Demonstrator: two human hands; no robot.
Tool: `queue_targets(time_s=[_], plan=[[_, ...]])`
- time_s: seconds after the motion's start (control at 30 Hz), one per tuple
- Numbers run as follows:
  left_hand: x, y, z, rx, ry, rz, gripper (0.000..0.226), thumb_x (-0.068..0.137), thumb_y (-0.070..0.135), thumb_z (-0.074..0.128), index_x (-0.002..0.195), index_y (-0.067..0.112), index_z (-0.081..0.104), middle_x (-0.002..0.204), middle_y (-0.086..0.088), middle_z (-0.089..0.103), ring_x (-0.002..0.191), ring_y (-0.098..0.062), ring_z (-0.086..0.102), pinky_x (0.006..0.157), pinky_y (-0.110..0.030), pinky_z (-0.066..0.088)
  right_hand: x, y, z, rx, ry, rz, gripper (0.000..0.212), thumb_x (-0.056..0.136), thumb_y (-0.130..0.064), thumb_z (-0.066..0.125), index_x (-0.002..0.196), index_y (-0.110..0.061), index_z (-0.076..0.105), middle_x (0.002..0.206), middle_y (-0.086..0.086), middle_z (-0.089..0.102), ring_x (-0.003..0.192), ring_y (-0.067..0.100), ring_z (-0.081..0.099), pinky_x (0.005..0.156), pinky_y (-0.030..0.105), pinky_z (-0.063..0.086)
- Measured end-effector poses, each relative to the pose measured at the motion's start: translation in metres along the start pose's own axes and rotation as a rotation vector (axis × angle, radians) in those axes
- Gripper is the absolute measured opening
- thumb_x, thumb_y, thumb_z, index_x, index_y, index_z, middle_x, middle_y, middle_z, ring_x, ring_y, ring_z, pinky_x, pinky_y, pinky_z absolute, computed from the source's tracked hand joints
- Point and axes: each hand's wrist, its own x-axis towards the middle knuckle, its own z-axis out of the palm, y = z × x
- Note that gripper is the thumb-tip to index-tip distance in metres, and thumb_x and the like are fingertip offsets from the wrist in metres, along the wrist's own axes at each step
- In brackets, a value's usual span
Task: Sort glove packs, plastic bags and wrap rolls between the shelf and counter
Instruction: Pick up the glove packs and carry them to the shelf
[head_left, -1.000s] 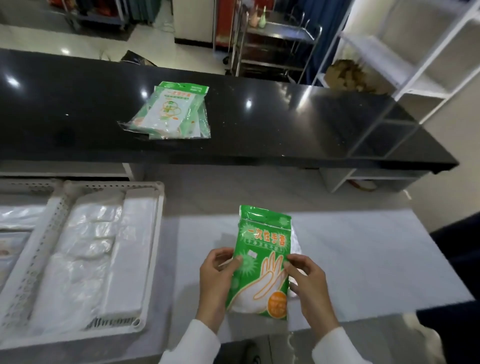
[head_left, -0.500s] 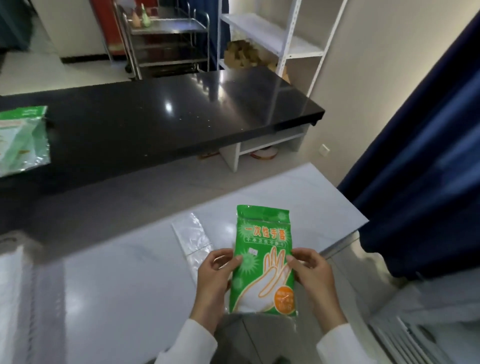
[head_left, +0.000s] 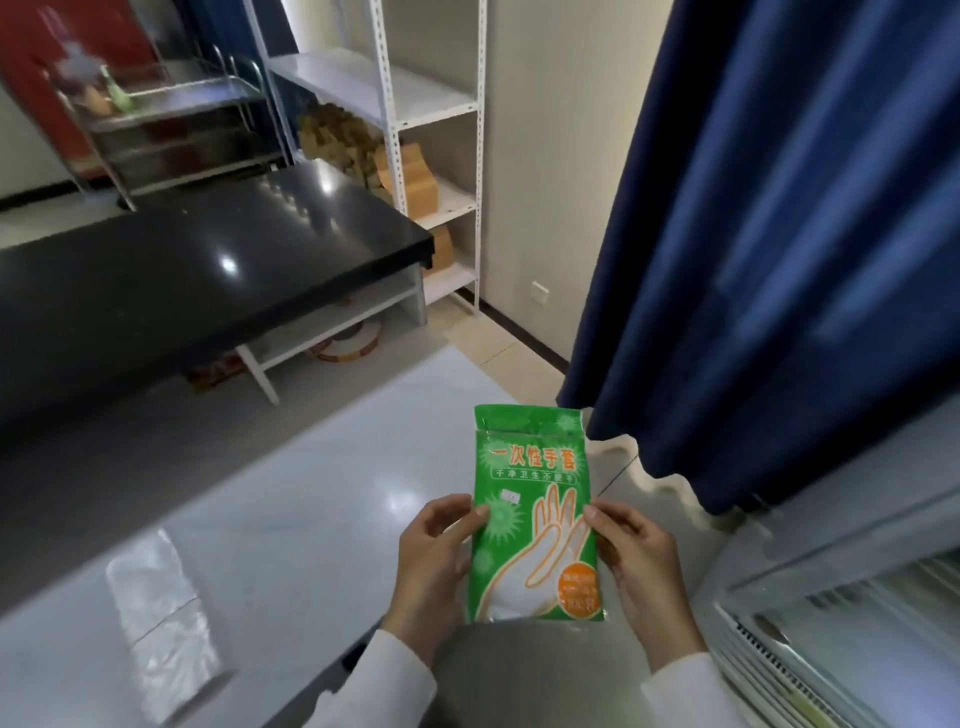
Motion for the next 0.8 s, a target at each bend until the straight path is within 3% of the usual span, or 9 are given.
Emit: queue_targets(time_s=[0.2, 0.47, 0.57, 0.8], plan=[[0.049, 0.0, 0.077, 0.023, -0.061, -0.043, 0.024, 0.084, -0.001, 0.08, 0.106, 0.003, 0.071, 0.096, -0.011, 0.077, 0.079, -0.023, 0.079, 0.059, -0.03, 0.061, 0.063, -0.031, -0.032, 0.027, 0.089, -0.009, 0.017, 0.087, 0.006, 0.076, 0.102, -0.001, 0.075, 0.093, 0.015, 0.081, 0.078, 0.023, 0.08, 0.062, 0.024, 0.061], [0.157, 0.027, 0.176, 0.028, -0.142, -0.047, 0.037, 0.075, 0.005, 0.085, 0.11, 0.003, 0.071, 0.109, -0.013, 0.077, 0.089, -0.022, 0.078, 0.068, -0.032, 0.061, 0.184, -0.107, -0.031, 0.022, 0.132, -0.08, 0.015, 0.087, 0.008, 0.073, 0.098, -0.002, 0.076, 0.094, 0.018, 0.08, 0.08, 0.022, 0.078, 0.067, 0.024, 0.062], [0.194, 0.045, 0.202, 0.015, -0.173, -0.035, 0.049, 0.068, 0.01, 0.088, 0.114, 0.003, 0.07, 0.11, -0.014, 0.078, 0.099, -0.031, 0.077, 0.071, -0.035, 0.062, 0.223, -0.135, -0.02, 0.074, 0.117, -0.075, 0.016, 0.085, 0.009, 0.073, 0.096, -0.002, 0.076, 0.094, 0.02, 0.079, 0.078, 0.022, 0.078, 0.065, 0.026, 0.062], [0.266, 0.059, 0.26, -0.069, -0.155, -0.034, 0.063, 0.058, 0.017, 0.092, 0.115, 0.004, 0.068, 0.107, -0.017, 0.079, 0.094, -0.029, 0.078, 0.068, -0.032, 0.062, 0.313, -0.187, -0.009, 0.066, 0.031, -0.004, 0.022, 0.086, 0.008, 0.072, 0.105, -0.002, 0.071, 0.095, 0.018, 0.08, 0.078, 0.023, 0.078, 0.063, 0.028, 0.063]])
